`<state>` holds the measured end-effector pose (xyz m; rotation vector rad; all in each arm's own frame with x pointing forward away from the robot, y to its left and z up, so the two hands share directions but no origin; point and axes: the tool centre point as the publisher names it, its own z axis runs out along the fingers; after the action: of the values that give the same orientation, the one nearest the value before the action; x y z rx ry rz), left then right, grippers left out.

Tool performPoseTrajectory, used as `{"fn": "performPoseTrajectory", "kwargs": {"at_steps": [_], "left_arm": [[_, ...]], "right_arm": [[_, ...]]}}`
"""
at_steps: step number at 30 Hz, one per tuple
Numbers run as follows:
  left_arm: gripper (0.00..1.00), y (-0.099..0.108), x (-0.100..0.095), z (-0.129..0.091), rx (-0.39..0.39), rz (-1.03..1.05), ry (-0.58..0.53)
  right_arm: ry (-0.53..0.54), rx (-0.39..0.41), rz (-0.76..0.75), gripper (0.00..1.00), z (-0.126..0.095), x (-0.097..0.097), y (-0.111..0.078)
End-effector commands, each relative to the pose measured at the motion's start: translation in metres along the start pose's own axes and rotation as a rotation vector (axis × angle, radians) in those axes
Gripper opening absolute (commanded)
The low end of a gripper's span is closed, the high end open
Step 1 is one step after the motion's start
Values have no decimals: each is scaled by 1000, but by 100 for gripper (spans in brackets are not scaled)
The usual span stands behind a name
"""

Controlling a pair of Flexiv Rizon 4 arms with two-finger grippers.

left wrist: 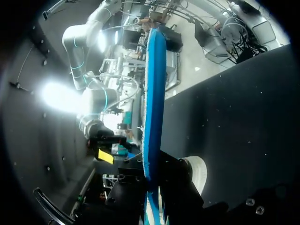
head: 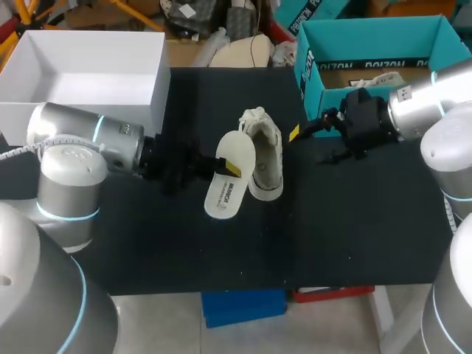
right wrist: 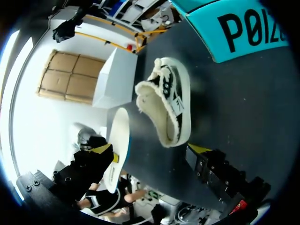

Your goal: Take the shoe out of the shoebox, open the shoe tongue, remove and reinsert the insole, then place the shoe into the shoebox

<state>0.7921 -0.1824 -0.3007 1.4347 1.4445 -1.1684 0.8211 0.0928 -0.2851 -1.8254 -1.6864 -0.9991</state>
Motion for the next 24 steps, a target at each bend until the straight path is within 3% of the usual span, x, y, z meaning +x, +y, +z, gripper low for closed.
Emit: {"fn": "performPoseTrajectory", "kwargs": {"at_steps": [1, 7, 10, 13, 24], "left_arm": [[0, 2, -2, -2, 15, -1, 34], [0, 2, -2, -2, 15, -1, 34], [0, -12, 14, -10, 101, -109, 99], [0, -21, 19, -10, 131, -165, 114], [0, -40, 12, 0, 216, -201, 135]], "right_arm": [[-6, -8, 1, 100, 1, 1, -2], [-6, -8, 1, 100, 1, 1, -2], [-19, 2, -21, 100, -1, -2, -3], [-33, 29, -53, 100, -4, -1, -8], [-77, 34, -89, 100, -29, 4, -32]]}}
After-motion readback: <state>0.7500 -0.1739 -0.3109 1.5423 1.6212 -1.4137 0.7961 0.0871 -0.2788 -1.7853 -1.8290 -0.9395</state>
